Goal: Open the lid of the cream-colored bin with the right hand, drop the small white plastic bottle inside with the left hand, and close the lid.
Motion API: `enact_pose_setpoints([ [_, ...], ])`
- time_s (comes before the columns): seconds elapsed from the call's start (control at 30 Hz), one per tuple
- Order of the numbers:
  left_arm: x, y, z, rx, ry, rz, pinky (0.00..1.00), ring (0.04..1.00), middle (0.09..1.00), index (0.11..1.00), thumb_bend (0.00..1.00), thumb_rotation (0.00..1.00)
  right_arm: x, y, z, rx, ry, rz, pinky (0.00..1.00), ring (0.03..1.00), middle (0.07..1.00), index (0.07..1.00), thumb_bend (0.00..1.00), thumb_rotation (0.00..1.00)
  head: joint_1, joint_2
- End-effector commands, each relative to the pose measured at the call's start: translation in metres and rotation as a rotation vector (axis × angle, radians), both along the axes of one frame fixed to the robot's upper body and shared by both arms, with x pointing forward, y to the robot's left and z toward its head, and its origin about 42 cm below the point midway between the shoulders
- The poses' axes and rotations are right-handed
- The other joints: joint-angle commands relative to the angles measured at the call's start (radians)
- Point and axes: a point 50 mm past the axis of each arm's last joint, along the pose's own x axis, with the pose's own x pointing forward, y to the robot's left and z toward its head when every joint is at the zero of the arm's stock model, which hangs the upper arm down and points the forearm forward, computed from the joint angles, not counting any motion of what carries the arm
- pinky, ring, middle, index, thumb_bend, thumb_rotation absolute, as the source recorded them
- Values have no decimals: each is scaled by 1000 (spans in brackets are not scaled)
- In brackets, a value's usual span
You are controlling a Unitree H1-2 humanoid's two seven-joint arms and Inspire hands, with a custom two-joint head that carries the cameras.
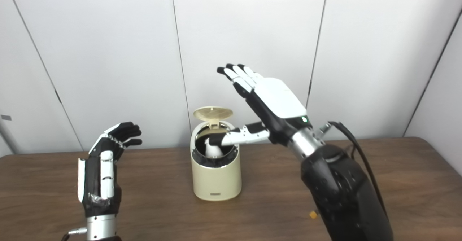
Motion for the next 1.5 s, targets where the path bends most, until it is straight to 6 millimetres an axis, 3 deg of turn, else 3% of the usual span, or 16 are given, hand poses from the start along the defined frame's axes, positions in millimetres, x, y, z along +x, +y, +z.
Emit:
enact_pose_setpoints([
  [0.0, 1, -3, 12, 20, -57, 5, 615, 685, 692, 690, 289, 840, 4, 6, 27, -20, -78, 8, 993, 1000, 989, 948, 1000, 854, -1, -1],
  [0.23, -1, -4, 11, 30, -57, 27, 606, 677, 688, 683, 313, 847, 35, 21, 28, -87, -48, 18, 980, 1000, 974, 926, 1000, 828, 2, 2],
  [0.53, -2, -4, 11, 33, -57, 32, 614, 682, 690, 686, 318, 855, 49, 29, 31, -186, -8, -29, 983, 1000, 931, 878, 1000, 897, 4, 4],
  [0.93, -2, -7, 13, 47, -63, 26, 597, 676, 687, 687, 316, 893, 51, 30, 27, -210, 32, -32, 999, 957, 875, 844, 1000, 897, 5, 9],
  [1.2, -2, -6, 12, 41, -62, 26, 596, 671, 678, 679, 309, 879, 36, 25, 24, -187, 23, -7, 975, 880, 772, 732, 1000, 883, 2, 9],
  [1.47, -3, -5, 13, 25, -64, 20, 598, 668, 675, 676, 326, 868, 25, 24, 22, -186, 30, 1, 996, 869, 736, 706, 999, 888, 4, 15],
])
